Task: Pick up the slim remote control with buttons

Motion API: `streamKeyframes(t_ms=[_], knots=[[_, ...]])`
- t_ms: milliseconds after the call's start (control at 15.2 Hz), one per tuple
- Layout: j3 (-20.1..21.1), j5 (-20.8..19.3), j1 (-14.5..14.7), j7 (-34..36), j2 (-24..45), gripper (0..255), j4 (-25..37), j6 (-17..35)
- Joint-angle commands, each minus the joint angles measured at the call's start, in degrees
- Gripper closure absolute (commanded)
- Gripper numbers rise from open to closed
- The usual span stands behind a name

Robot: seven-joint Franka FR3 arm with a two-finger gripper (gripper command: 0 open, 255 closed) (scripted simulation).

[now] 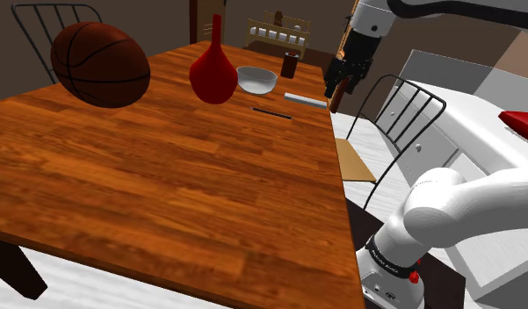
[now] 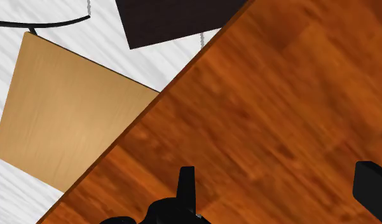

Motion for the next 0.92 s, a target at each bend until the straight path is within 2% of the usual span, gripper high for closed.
streamKeyframes(t_ms=[0, 462, 858], knots=[[0.0, 0.0, 0.0, 0.0, 0.0, 0, 0.0, 0.0], [-9.7, -3.2, 0.1, -14.4, 8.9, 0, 3.0, 5.8], [-17.4, -3.0, 0.9, -27.1, 19.7, 0, 9.2, 10.1]])
